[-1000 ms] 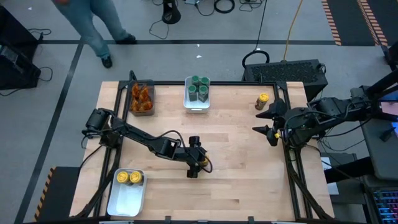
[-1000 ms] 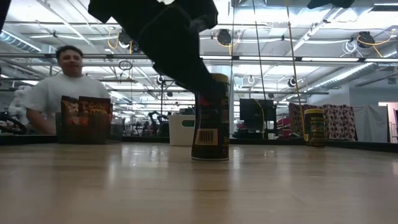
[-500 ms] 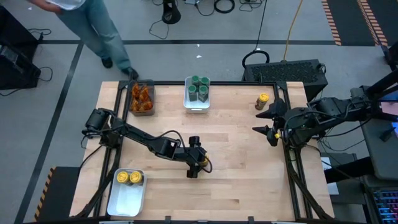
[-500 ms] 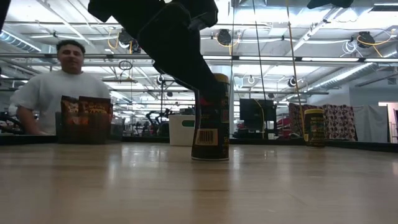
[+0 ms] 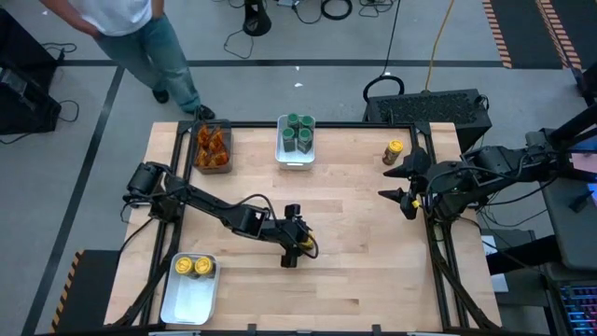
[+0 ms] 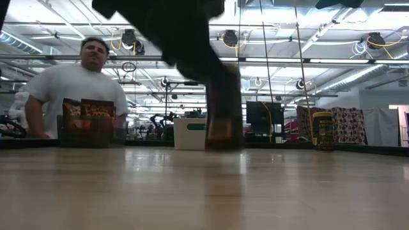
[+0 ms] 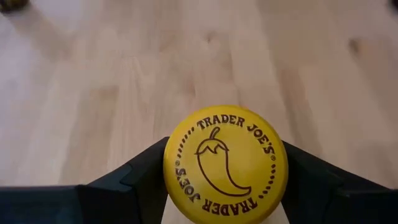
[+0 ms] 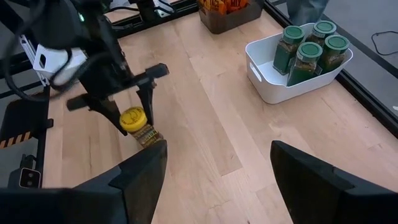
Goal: Sort spices by type
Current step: Put the bottom yellow seasoning bottle into the bottom white bin
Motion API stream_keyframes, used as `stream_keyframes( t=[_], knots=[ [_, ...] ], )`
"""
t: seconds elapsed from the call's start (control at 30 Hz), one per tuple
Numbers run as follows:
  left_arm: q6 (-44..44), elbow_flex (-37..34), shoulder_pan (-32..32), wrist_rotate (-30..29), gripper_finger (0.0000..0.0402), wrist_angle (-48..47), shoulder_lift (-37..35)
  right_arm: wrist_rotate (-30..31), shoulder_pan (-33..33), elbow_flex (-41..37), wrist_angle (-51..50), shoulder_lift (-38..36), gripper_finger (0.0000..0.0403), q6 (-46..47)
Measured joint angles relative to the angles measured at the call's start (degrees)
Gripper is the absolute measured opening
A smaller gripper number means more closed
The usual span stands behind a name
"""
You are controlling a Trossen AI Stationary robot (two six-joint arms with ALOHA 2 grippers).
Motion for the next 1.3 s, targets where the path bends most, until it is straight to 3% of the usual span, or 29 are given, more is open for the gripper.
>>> stream_keyframes(
  t=[0.23,0.5,0.7,1.03,1.3],
  knots=[
    [-2.7,0.5,-2.0,2.7,0.0246,-2.5,-10.3,0.0,0.0,0.0,0.1,0.0,0.0267,0.0],
    [-11.7,0.6,-9.7,3.7,0.0247,-17.9,-26.1,0.0,0.0,0.0,2.6,0.2,0.0267,0.9],
    [-19.1,0.6,-19.0,2.8,0.0247,-30.2,-34.5,0.0,0.0,0.0,12.8,1.9,0.0267,1.1],
    [-19.9,0.5,-35.2,3.5,0.0248,-49.0,-39.4,0.2,0.1,0.0,25.7,9.9,0.0267,7.1],
    [-19.4,-4.5,-45.0,1.9,0.0248,-48.1,-39.3,-1.7,0.2,0.0,30.5,16.5,0.0267,13.3]
  ],
)
